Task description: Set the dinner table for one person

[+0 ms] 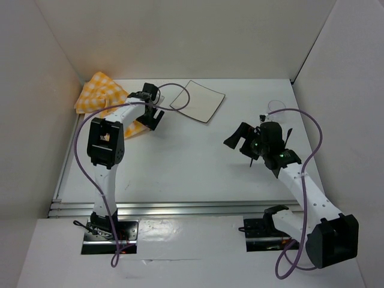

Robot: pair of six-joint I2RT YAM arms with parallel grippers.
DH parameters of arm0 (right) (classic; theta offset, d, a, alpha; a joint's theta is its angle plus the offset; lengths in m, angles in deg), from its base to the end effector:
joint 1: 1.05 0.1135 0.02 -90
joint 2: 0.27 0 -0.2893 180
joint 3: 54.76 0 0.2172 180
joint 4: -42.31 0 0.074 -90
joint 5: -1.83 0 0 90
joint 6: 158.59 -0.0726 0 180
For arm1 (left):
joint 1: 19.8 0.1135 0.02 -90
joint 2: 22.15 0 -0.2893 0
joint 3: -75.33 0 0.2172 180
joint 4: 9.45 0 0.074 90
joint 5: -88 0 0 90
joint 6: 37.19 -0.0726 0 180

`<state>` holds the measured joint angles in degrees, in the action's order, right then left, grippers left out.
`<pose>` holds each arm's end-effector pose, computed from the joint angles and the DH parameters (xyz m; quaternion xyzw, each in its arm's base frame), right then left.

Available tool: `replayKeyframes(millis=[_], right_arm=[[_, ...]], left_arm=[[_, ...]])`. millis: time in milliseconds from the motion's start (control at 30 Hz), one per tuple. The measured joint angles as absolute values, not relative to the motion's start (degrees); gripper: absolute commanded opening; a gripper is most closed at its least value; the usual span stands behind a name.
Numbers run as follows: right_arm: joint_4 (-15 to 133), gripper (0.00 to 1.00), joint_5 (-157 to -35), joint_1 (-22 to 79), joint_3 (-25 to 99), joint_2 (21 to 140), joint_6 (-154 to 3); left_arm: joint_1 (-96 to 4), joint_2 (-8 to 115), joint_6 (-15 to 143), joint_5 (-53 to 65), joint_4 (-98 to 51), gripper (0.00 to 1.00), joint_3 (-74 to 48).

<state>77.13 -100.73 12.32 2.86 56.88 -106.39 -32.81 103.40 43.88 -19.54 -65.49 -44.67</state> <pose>0.1908 0.0616 0.2766 0.1361 0.8700 0.2876 0.3767 0.4653 -0.0851 0.2019 0.1456 0.9477 0.1391 0.2476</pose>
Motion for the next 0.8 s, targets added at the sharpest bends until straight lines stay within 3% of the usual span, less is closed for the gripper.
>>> replayKeyframes(millis=[100, 133, 200, 333, 367, 633, 800], right_arm=[[77.09, 1.00, -100.86, 12.32, 2.93, 57.38, -106.37], [77.06, 1.00, -100.86, 12.32, 2.93, 57.47, -106.37], [77.06, 1.00, -100.86, 12.32, 2.95, 57.45, -106.37], [77.02, 1.00, -100.88, 12.32, 2.95, 56.70, -106.39], [77.02, 1.00, -100.88, 12.32, 2.95, 56.31, -106.39], [77.22, 1.00, -100.60, 12.32, 3.06, 55.00, -105.98], [78.97, 1.00, -98.43, 12.32, 6.58, 55.70, -104.42]], left_arm=[[-32.86, 104.56, 44.18, -19.21, -64.31, 0.99, -43.09], [-32.86, 105.13, 44.23, -19.28, -63.77, 0.86, -42.81], [-32.97, 105.24, 44.27, -20.30, -61.86, 0.73, -42.61], [-33.06, 105.24, 44.03, -21.68, -56.53, 0.29, -40.06], [-33.06, 105.24, 43.97, -21.83, -55.92, 0.00, -39.92], [-33.47, 103.16, 42.00, -18.12, -58.50, 0.00, -41.98], [-37.34, 90.09, 35.97, -7.93, -66.17, 0.00, -42.72]])
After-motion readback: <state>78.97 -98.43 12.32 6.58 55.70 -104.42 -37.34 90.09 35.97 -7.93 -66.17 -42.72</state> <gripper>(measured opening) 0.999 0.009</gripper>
